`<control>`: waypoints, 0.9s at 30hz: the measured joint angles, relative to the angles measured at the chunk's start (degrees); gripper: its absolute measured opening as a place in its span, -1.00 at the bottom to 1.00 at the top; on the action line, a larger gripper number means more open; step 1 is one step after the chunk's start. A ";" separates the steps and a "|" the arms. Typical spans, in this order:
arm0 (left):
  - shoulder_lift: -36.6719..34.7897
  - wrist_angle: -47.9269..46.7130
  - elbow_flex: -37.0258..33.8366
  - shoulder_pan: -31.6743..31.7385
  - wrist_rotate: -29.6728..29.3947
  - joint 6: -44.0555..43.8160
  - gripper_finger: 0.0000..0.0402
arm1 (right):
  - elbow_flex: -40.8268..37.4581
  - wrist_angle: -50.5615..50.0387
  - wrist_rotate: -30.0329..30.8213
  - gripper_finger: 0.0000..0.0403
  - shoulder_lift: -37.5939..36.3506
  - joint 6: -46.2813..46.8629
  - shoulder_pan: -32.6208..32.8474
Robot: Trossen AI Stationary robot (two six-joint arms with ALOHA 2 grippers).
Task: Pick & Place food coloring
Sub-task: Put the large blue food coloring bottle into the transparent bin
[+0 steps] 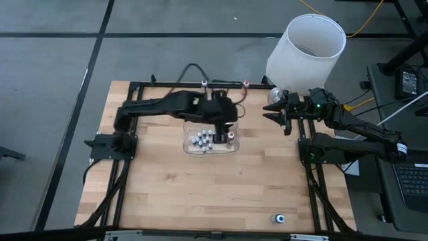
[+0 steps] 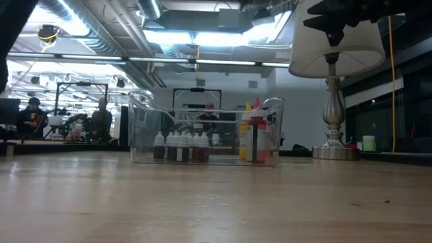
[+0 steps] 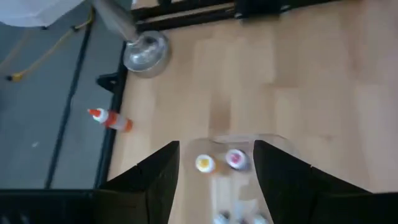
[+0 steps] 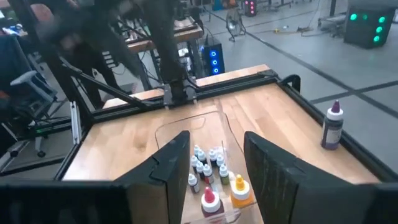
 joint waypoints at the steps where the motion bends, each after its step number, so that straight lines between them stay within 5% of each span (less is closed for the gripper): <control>1: -0.73 -0.09 0.04 -0.47 0.74 -0.29 0.00 | 0.00 -0.15 -0.02 -0.24 0.06 -0.71 0.02; 9: -5.15 10.76 0.07 -5.75 6.65 3.66 0.00 | 0.00 -3.40 0.00 -0.24 0.71 -1.96 -0.04; 16: -5.25 12.80 0.69 -11.39 5.91 5.51 0.00 | 0.00 -1.71 -9.46 -0.24 3.44 12.89 3.24; 20: -5.23 9.16 0.76 -14.76 2.43 5.52 0.00 | 0.02 -0.72 -10.47 -0.24 7.55 22.09 9.82; 27: -5.45 -5.47 0.76 -19.47 -9.80 -1.77 0.00 | 0.19 8.37 0.57 -0.24 19.51 22.55 28.79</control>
